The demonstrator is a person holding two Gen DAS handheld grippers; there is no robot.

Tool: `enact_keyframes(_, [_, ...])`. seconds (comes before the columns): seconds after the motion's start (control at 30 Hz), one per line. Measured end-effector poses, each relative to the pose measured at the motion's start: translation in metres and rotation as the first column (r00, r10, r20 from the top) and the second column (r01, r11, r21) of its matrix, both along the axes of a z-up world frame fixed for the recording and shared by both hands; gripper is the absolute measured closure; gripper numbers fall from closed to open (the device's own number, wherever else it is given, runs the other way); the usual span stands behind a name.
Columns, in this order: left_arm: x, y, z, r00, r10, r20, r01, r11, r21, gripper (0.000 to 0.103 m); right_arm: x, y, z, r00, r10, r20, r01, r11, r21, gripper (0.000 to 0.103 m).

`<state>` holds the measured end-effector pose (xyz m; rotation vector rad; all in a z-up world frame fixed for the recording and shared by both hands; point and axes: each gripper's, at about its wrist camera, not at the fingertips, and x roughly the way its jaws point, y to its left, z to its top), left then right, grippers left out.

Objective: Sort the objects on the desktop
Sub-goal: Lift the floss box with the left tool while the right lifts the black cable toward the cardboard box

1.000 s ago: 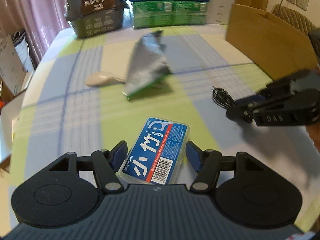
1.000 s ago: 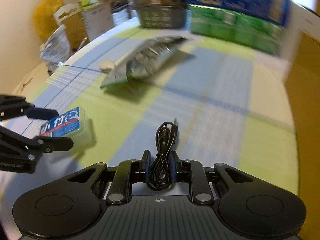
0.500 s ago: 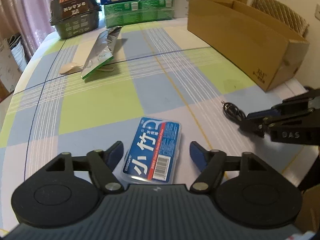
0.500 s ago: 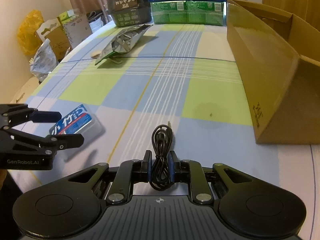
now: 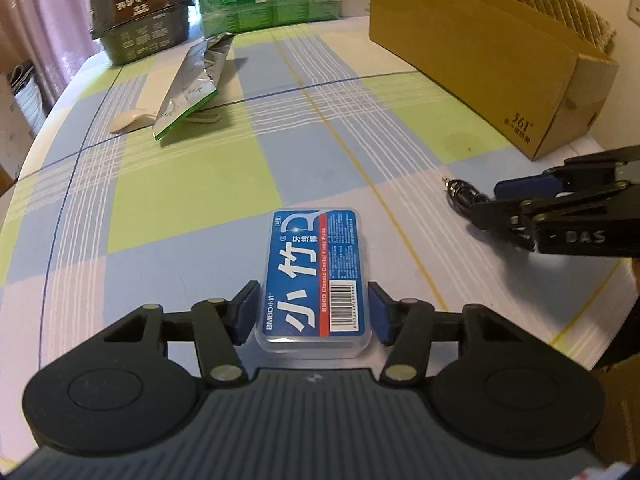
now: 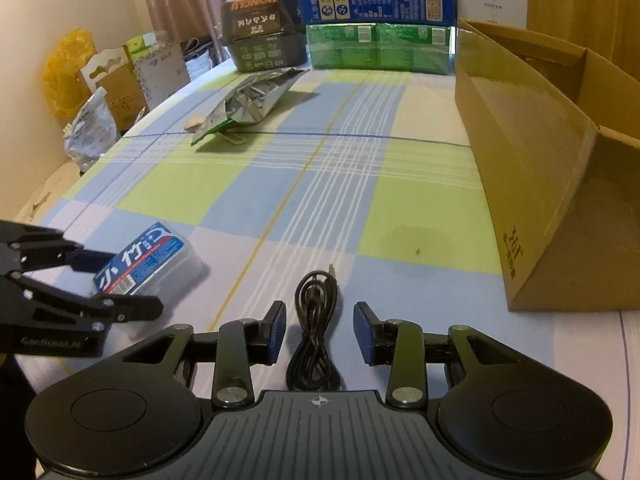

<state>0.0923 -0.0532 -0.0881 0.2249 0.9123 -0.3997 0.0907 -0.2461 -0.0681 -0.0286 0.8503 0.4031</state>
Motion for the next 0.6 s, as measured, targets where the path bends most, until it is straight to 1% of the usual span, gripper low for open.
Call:
enact_keyframes(0.1, [-0.004, -0.005, -0.001, 1.000, 0.014, 0.019, -0.014, 1.000, 0.007, 0.052, 0.004, 0.000, -0.004, 1.000, -0.007, 0.001, 0.007, 1.000, -0.005, 0.068])
enact_keyframes(0.33, [-0.002, -0.009, -0.005, 0.999, 0.026, 0.028, -0.026, 1.000, 0.008, 0.051, 0.002, 0.014, -0.010, 0.997, 0.054, 0.050, -0.051, 0.997, -0.059, 0.068])
enact_keyframes(0.43, [-0.001, -0.010, -0.006, 0.999, 0.027, 0.034, -0.028, 1.000, 0.005, 0.050, 0.000, 0.018, -0.013, 0.995, 0.064, 0.070, -0.058, 0.995, -0.075, 0.069])
enact_keyframes(0.47, [-0.001, -0.010, -0.007, 0.999, 0.027, 0.036, -0.027, 1.000, 0.003, 0.050, -0.002, 0.019, -0.014, 0.995, 0.067, 0.077, -0.060, 0.995, -0.081, 0.070])
enact_keyframes(0.53, [0.000, -0.009, -0.007, 0.999, 0.029, 0.040, -0.029, 1.000, -0.001, 0.050, -0.003, 0.020, -0.015, 0.994, 0.066, 0.085, -0.058, 0.994, -0.087, 0.078])
enact_keyframes(0.6, [0.000, -0.009, -0.007, 0.999, 0.029, 0.042, -0.028, 1.000, -0.002, 0.050, -0.003, 0.018, -0.014, 0.995, 0.059, 0.082, -0.052, 0.995, -0.083, 0.081])
